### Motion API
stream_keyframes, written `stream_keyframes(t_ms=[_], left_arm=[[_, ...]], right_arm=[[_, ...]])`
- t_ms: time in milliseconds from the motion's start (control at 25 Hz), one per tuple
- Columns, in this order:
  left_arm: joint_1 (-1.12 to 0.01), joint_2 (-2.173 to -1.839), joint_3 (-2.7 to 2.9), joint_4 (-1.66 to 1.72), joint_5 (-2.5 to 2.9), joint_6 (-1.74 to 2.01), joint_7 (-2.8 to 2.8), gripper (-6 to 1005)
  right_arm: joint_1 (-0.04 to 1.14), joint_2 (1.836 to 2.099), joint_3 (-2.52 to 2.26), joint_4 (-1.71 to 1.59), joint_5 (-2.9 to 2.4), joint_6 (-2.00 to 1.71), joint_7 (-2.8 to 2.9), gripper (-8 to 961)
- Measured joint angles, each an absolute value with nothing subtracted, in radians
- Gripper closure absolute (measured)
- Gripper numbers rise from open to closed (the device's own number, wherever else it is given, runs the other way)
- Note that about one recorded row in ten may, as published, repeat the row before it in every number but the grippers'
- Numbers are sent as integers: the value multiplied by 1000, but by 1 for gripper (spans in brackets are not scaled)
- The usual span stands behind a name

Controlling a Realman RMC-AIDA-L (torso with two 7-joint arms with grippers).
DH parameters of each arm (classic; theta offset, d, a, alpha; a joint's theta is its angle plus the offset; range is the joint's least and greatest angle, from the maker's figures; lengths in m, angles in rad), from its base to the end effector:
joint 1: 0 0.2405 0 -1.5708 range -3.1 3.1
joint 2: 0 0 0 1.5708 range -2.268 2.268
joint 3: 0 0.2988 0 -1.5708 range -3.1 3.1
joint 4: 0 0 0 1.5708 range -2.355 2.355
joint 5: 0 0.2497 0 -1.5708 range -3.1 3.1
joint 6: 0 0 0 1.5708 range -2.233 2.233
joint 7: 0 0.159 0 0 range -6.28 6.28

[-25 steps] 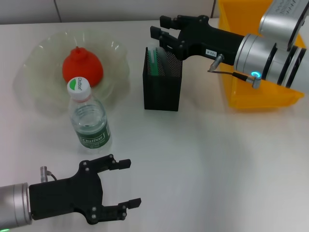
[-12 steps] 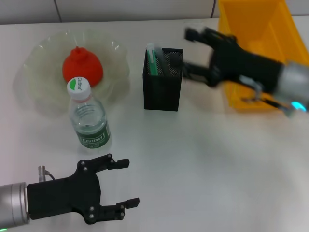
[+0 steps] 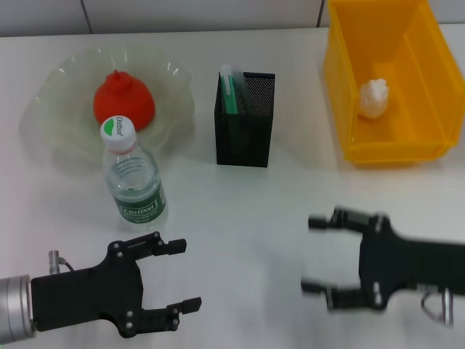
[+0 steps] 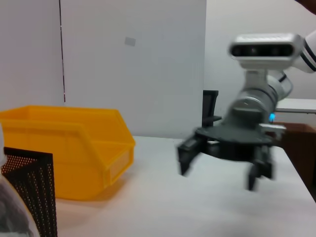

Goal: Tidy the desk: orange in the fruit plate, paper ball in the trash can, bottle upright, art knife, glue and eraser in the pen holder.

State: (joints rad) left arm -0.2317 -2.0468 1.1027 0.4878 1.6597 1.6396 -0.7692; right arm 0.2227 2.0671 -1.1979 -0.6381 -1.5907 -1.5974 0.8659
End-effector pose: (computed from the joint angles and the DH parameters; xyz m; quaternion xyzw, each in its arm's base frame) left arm -0.3670 0.2510 -0.0815 -0.9527 -0.0649 -0.2773 0.1060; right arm 0.3402 0.2736 -0.0807 -0.9540 0.0434 0.2772 0.1055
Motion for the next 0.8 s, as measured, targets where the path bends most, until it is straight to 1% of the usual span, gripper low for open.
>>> stream_keyframes(t_ms=[120, 800], left_arm=[[-232, -2045, 1101, 486, 1660, 1640, -773, 197], [-229, -2045, 1094, 482, 1660, 1641, -773, 197]], right_arm=[[222, 2075, -1196, -569, -1598, -1620, 782, 118], [252, 2077, -1195, -510, -1597, -1609, 776, 119]])
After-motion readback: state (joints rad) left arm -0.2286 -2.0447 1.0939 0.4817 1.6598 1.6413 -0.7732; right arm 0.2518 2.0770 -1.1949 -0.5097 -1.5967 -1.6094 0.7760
